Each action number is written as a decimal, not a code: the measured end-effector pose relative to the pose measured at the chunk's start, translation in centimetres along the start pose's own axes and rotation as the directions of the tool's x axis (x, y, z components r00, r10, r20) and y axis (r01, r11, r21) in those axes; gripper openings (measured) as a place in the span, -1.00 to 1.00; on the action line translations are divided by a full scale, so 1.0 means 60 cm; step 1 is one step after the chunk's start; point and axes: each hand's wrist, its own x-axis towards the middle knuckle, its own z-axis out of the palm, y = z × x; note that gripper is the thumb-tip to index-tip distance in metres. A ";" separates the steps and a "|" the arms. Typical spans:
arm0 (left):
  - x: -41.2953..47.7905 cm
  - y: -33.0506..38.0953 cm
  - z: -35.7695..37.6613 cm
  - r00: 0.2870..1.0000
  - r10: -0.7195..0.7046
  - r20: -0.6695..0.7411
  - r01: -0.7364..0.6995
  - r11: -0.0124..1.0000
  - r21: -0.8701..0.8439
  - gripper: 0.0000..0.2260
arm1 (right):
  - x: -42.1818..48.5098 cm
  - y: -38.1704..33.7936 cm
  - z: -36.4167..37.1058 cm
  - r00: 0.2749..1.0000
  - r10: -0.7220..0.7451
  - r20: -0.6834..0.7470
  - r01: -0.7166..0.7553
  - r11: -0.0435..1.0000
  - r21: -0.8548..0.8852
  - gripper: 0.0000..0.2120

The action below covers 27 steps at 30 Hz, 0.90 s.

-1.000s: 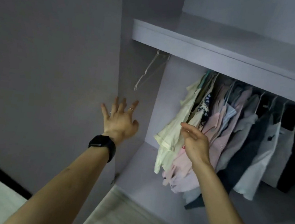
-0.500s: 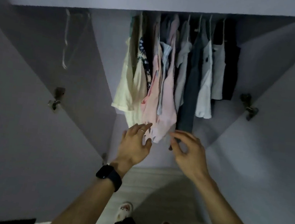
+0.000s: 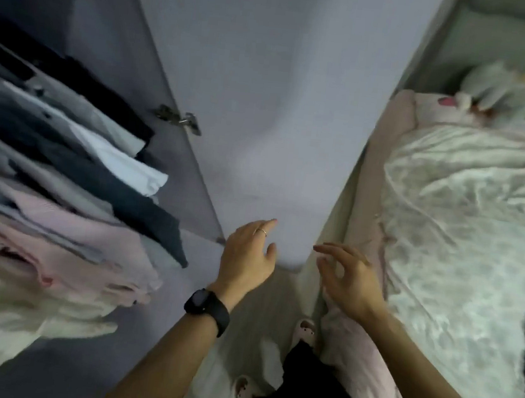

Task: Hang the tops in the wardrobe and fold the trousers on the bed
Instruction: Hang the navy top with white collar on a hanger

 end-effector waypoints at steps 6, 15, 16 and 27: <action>0.066 0.214 0.110 0.892 0.372 0.257 -0.376 0.926 -0.035 -0.54 | -0.134 0.122 -0.118 0.876 0.382 -0.294 -0.379 0.923 0.068 -0.77; 0.077 0.511 0.304 0.598 0.624 0.503 -0.664 0.737 -0.125 -0.54 | -0.281 0.289 -0.261 0.568 0.613 -0.550 -0.566 0.776 0.280 -0.78; 0.079 0.533 0.321 0.575 0.639 0.511 -0.692 0.713 -0.113 -0.54 | -0.290 0.303 -0.273 0.546 0.626 -0.557 -0.575 0.763 0.295 -0.78; 0.141 0.703 0.489 0.402 0.665 0.629 -0.817 0.571 -0.081 -0.54 | -0.330 0.454 -0.381 0.383 0.730 -0.566 -0.664 0.644 0.380 -0.73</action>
